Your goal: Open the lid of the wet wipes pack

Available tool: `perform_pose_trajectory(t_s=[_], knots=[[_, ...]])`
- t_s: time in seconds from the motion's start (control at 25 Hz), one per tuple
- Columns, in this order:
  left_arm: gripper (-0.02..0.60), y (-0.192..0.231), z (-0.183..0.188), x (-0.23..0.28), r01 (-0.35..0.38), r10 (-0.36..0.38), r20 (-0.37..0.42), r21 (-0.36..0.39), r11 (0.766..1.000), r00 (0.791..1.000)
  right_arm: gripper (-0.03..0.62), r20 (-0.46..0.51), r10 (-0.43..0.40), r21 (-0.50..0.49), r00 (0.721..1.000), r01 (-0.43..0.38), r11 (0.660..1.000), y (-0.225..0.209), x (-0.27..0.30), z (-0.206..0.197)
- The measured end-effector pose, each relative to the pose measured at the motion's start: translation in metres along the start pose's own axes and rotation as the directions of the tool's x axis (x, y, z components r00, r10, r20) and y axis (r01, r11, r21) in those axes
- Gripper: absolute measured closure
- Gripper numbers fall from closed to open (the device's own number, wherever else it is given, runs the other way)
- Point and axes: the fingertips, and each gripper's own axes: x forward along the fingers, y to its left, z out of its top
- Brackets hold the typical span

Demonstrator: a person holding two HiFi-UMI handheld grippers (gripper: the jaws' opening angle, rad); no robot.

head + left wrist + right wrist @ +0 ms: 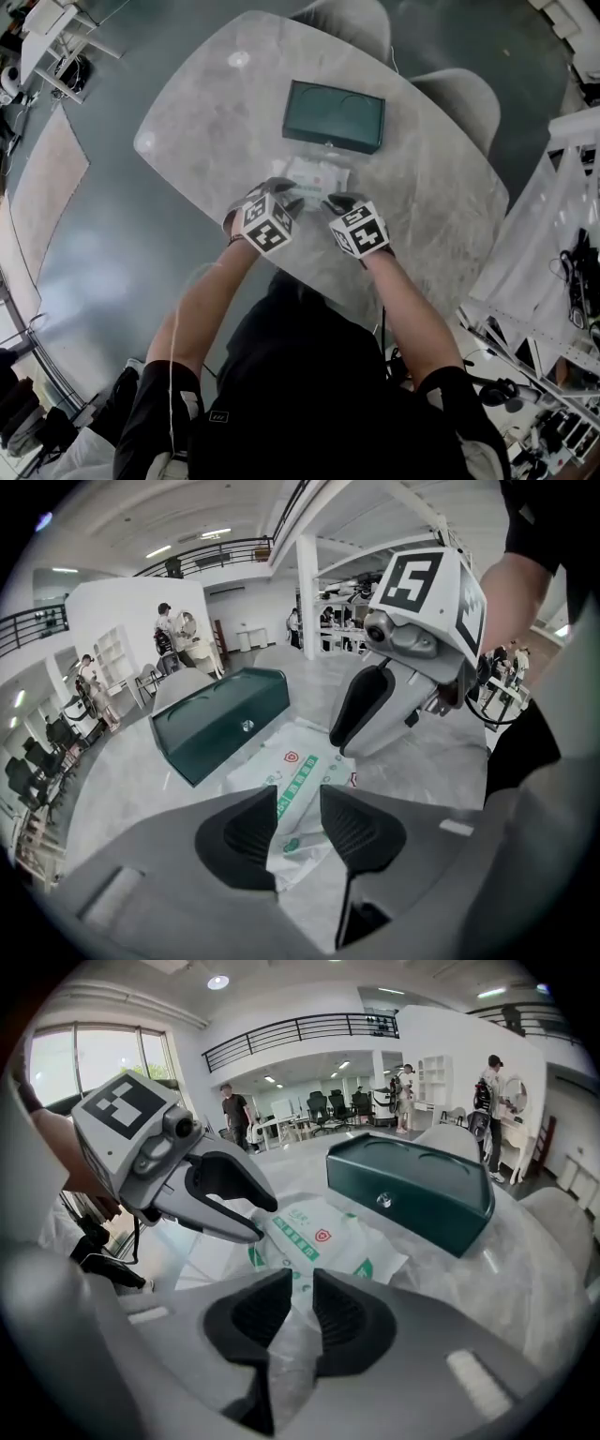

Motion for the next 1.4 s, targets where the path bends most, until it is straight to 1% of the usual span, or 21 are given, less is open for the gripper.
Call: perform_pose_trajectory(t_s=[0.2,0.36,0.56,0.76,0.8,0.92,1.04,1.2,1.4], knots=[[0.428,0.001,-0.003,0.012,0.021,-0.019,-0.038,0.061,0.998,0.999,0.534,-0.063,-0.021,-0.019,0.998,0.02,1.0,-0.004,0.014,-0.008],[0.417,0.002,-0.005,0.022,0.039,-0.032,-0.066,0.104,0.994,0.997,0.534,-0.088,-0.02,-0.023,0.996,0.018,1.0,-0.002,0.019,-0.008],[0.411,0.002,-0.003,0.026,0.043,-0.031,-0.082,0.147,0.988,0.996,0.534,-0.14,-0.061,-0.092,0.988,0.048,0.995,-0.006,0.021,-0.006],[0.411,-0.003,-0.003,0.031,0.044,-0.018,-0.116,0.228,0.973,0.993,0.534,-0.161,-0.076,-0.098,0.984,0.061,0.993,-0.006,0.02,-0.007],[0.411,-0.002,-0.004,0.032,0.048,-0.018,-0.128,0.234,0.971,0.992,0.534,-0.164,-0.077,-0.096,0.983,0.061,0.994,-0.006,0.021,-0.007],[0.399,-0.002,-0.003,0.035,0.07,-0.037,-0.151,0.22,0.973,0.988,0.534,-0.169,-0.084,-0.09,0.982,0.069,0.993,-0.006,0.021,-0.007],[0.4,-0.005,-0.001,0.036,0.082,-0.044,-0.162,0.239,0.967,0.986,0.534,-0.167,-0.096,-0.093,0.981,0.081,0.992,-0.007,0.02,-0.01],[0.403,-0.001,0.001,0.034,0.087,-0.053,-0.155,0.225,0.97,0.987,0.534,-0.167,-0.101,-0.092,0.981,0.086,0.992,-0.008,0.02,-0.008],[0.417,-0.001,0.003,0.033,0.098,-0.066,-0.143,0.231,0.968,0.987,0.534,-0.164,-0.098,-0.089,0.982,0.085,0.992,-0.01,0.021,-0.007]])
